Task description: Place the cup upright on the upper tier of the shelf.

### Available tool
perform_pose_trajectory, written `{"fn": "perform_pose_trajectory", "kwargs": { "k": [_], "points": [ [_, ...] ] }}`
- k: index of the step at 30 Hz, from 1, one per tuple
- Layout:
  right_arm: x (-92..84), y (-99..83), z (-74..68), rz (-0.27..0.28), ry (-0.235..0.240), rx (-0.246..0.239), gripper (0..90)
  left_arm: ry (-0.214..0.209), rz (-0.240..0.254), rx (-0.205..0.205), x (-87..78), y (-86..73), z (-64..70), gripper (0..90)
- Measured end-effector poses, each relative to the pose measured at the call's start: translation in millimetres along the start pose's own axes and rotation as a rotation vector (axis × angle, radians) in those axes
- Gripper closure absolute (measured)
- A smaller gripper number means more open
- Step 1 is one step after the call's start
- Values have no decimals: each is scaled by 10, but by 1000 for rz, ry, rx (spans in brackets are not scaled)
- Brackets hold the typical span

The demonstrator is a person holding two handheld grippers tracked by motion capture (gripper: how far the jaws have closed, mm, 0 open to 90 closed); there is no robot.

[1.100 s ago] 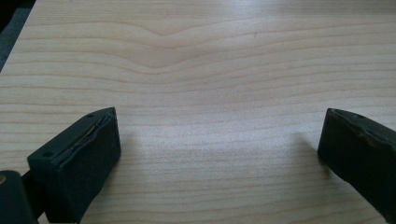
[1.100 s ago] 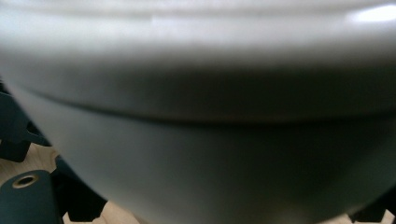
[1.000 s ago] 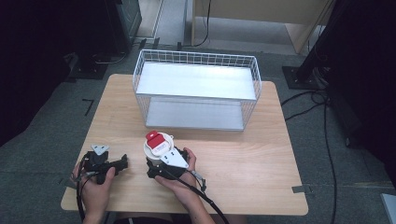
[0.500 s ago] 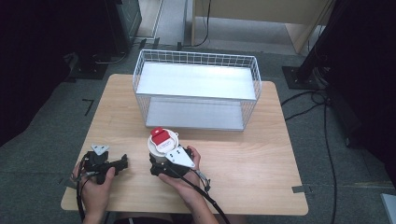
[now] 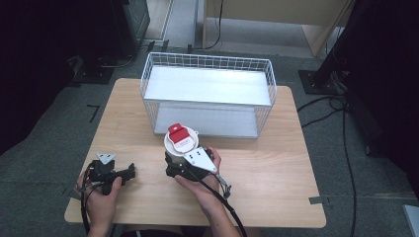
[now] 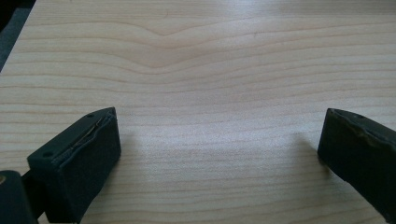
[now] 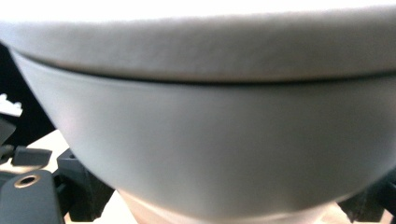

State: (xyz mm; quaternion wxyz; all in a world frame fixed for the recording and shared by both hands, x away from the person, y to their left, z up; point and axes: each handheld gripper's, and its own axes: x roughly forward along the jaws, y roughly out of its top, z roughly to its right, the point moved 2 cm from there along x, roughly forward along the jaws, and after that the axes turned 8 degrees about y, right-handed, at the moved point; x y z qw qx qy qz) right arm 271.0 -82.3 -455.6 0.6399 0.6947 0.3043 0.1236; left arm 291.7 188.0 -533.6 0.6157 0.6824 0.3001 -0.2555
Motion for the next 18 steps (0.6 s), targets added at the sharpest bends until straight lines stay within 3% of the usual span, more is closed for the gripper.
{"fn": "perform_pose_trajectory", "kwargs": {
  "k": [18],
  "points": [
    [-141,509,312,97,-64,-21,103,-1,-2,1,-1,0,0,0]
  ]
}}
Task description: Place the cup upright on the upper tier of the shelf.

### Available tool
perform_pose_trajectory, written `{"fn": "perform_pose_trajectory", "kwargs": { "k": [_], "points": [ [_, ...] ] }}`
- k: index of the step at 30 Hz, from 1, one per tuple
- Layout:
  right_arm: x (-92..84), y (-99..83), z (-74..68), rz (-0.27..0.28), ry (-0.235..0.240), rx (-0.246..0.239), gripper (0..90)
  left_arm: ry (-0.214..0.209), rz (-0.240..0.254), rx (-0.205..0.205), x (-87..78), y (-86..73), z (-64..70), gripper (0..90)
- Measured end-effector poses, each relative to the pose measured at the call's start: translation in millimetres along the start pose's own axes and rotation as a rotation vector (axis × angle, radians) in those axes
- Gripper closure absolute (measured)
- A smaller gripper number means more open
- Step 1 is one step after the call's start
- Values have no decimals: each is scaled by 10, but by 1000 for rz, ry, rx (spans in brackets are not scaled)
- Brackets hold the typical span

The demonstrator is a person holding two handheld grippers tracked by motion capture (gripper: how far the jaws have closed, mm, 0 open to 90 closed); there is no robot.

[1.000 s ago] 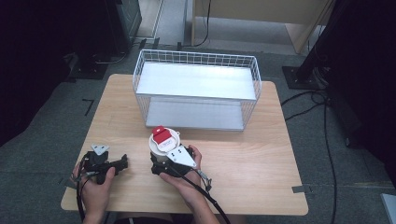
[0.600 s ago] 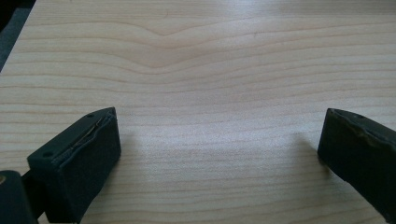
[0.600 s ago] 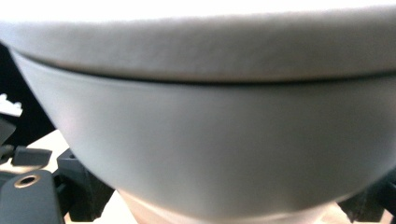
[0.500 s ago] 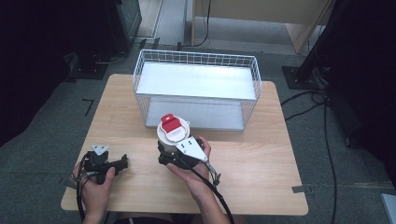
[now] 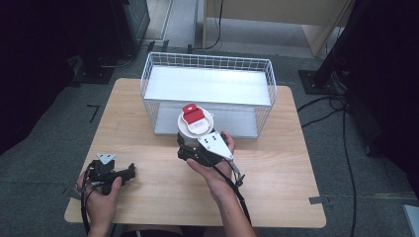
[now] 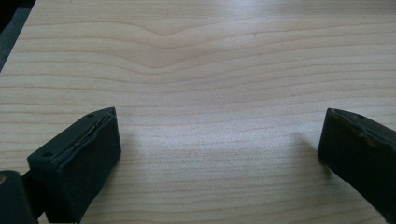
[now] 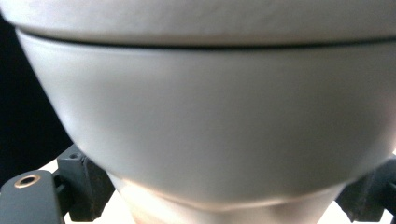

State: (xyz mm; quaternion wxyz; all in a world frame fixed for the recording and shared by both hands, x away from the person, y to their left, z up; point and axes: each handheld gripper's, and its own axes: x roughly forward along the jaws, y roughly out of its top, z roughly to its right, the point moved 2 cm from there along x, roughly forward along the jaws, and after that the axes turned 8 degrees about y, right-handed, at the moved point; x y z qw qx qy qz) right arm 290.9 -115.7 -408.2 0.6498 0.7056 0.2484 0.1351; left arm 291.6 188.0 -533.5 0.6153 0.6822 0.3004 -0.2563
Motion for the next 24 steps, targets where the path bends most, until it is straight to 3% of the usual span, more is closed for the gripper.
{"fn": "perform_pose_trajectory", "kwargs": {
  "k": [13,24],
  "points": [
    [13,293,186,49,-40,-26,103,0,1,-1,1,0,0,0],
    [56,673,375,107,-82,-55,103,0,1,-1,1,0,0,0]
  ]
}}
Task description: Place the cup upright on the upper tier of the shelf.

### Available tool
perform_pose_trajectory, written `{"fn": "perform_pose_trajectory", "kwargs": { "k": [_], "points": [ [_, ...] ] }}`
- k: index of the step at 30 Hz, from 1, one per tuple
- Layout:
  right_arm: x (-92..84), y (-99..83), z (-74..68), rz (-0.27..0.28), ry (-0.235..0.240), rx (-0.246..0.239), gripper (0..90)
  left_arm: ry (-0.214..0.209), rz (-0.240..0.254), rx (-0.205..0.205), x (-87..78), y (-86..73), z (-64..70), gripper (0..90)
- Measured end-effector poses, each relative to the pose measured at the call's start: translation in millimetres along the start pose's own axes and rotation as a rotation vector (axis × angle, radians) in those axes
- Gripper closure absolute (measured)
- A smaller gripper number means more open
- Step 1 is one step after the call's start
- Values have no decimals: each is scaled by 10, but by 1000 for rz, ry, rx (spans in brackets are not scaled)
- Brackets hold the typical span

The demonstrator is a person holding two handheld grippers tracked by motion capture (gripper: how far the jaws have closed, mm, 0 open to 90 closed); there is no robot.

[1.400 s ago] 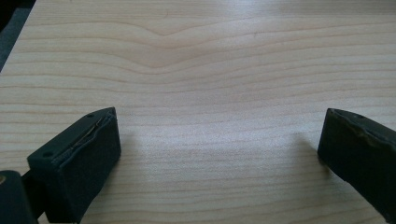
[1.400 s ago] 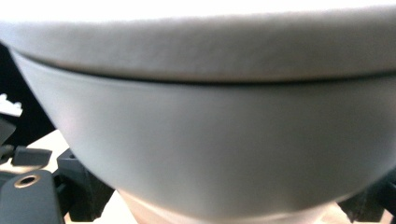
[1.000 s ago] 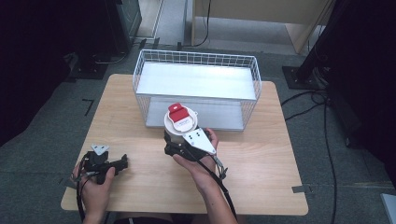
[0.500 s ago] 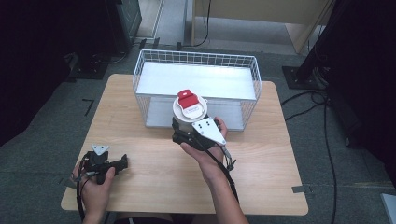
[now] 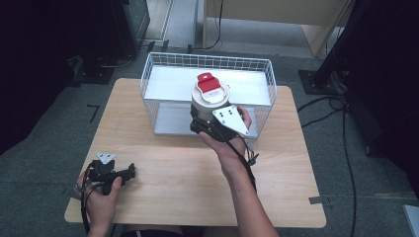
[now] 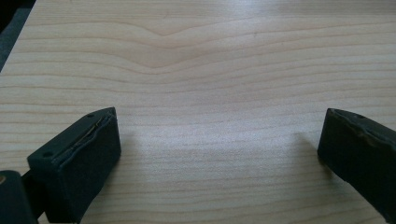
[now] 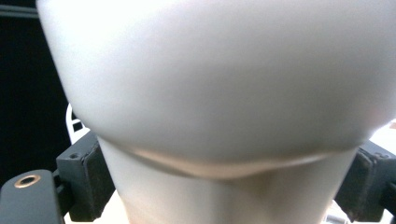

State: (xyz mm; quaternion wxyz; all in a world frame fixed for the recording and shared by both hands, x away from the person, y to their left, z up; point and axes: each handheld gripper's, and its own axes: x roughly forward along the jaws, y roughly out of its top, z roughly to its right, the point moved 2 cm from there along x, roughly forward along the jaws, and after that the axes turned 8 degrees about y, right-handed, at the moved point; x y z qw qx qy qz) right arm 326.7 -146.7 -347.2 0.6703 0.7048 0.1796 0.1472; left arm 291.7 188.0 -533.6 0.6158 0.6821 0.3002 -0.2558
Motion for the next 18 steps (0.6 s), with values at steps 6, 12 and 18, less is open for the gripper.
{"fn": "perform_pose_trajectory", "kwargs": {
  "k": [6,12,18],
  "points": [
    [77,115,62,13,-13,-22,103,0,0,0,0,0,0,0],
    [210,213,147,30,-26,-26,103,0,0,0,0,0,0,0],
    [328,251,206,36,-35,-25,103,0,-1,0,-1,0,0,0]
  ]
}}
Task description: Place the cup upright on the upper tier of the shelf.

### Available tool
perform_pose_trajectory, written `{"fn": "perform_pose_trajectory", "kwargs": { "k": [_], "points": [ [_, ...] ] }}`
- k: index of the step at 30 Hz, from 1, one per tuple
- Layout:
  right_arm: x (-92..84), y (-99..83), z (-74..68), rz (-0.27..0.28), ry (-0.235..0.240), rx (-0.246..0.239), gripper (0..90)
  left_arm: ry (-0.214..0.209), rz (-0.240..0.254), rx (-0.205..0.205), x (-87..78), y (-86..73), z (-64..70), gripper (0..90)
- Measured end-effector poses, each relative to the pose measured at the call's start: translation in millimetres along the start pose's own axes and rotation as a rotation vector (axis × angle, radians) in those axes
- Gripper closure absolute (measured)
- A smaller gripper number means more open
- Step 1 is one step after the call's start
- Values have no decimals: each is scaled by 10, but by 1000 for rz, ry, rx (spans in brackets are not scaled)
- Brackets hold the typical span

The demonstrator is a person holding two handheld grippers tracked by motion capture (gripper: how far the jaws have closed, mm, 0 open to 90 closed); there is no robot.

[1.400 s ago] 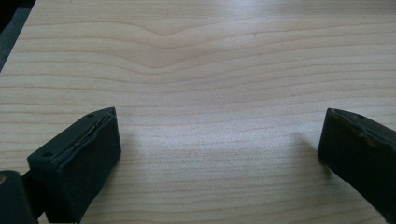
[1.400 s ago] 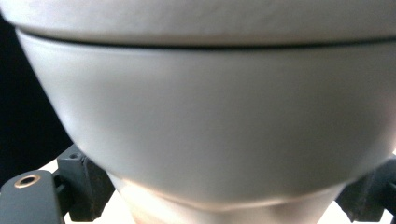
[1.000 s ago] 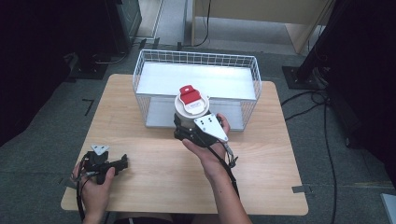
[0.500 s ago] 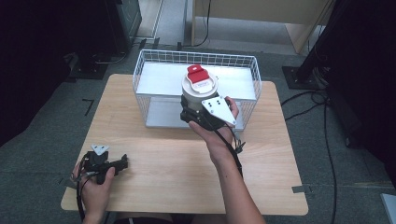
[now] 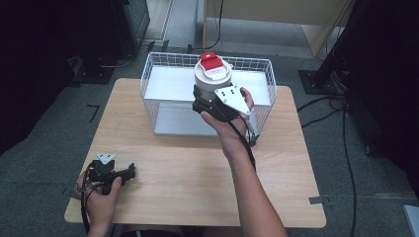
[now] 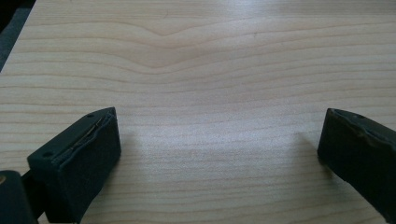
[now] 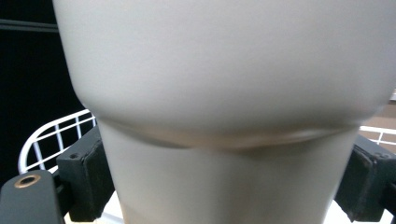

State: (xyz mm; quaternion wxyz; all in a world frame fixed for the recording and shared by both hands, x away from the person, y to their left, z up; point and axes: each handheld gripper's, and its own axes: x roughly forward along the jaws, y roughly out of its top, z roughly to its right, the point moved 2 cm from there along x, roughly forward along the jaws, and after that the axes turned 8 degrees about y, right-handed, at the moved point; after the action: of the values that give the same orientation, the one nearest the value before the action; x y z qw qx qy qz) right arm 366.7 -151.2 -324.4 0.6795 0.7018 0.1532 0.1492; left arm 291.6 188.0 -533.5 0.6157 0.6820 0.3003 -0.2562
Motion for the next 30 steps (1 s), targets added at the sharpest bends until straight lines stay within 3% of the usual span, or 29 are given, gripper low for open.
{"fn": "perform_pose_trajectory", "kwargs": {
  "k": [5,20,30],
  "points": [
    [145,14,68,-8,-12,-11,103,0,-1,0,-1,0,0,0],
    [573,-18,242,-45,-69,23,103,-1,1,-1,2,2,1,0],
    [705,-17,377,-41,-90,52,103,-1,2,-1,3,2,1,0]
  ]
}}
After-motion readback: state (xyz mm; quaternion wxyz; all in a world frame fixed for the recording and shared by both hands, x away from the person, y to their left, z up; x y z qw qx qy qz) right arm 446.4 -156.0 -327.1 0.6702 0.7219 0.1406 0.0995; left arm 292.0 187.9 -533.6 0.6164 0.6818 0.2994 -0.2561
